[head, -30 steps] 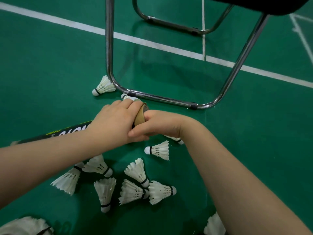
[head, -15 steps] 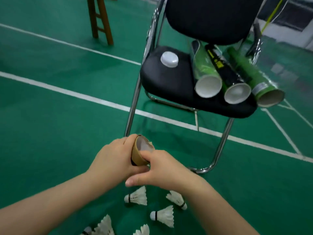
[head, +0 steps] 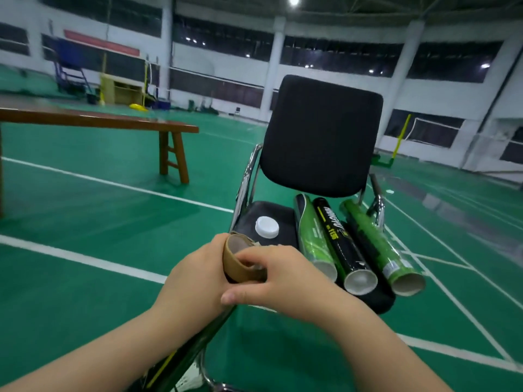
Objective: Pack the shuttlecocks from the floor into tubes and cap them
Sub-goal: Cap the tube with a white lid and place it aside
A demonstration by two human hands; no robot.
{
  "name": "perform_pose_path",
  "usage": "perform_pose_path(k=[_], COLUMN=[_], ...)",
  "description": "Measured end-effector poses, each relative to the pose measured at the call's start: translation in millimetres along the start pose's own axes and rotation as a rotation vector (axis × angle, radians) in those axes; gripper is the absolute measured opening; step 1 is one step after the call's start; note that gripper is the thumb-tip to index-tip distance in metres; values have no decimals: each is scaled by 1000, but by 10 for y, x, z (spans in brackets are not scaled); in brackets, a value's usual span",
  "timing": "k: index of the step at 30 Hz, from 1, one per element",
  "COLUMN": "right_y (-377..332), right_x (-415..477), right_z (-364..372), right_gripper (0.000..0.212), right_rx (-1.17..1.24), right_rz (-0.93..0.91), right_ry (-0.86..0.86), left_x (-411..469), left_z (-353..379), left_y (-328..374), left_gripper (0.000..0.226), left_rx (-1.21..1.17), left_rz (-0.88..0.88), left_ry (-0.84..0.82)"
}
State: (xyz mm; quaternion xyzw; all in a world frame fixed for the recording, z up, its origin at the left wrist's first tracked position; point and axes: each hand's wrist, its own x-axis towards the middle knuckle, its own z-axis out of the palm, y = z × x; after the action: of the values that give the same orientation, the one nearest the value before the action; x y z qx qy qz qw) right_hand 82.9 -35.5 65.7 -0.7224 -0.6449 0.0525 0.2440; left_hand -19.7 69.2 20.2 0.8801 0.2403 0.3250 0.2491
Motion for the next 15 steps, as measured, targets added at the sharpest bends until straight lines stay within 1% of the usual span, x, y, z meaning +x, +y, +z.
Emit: perform_pose_path(k=[1, 4, 5, 7, 9, 11, 15], right_y=[-39, -120, -132, -139, -134, -113, 29], right_x=[24, 84, 101, 144, 188, 229, 323], right_z=[-83, -302, -371, -501, -601, -663, -644], right_gripper=[43, 41, 39, 32, 14, 3, 20], right_rx=[-2, 9, 22, 66, 131, 196, 302], right_rz=[0, 3, 4, 0, -12, -22, -39], right_ry=[7, -2, -3, 11, 46, 103, 267], left_x=[42, 154, 188, 252, 318, 384, 497], left_z=[-57, -204, -242, -300, -334, -325, -223], left_y=[64, 227, 267, 332, 389, 435, 427], left_gripper=[54, 27, 24, 29, 32, 36, 42], left_rx=[-2, 10, 15, 4, -42, -90, -152], left_rz=[11, 25, 30, 31, 13, -16, -77], left_ry=[7, 7, 8, 32, 71, 98, 134])
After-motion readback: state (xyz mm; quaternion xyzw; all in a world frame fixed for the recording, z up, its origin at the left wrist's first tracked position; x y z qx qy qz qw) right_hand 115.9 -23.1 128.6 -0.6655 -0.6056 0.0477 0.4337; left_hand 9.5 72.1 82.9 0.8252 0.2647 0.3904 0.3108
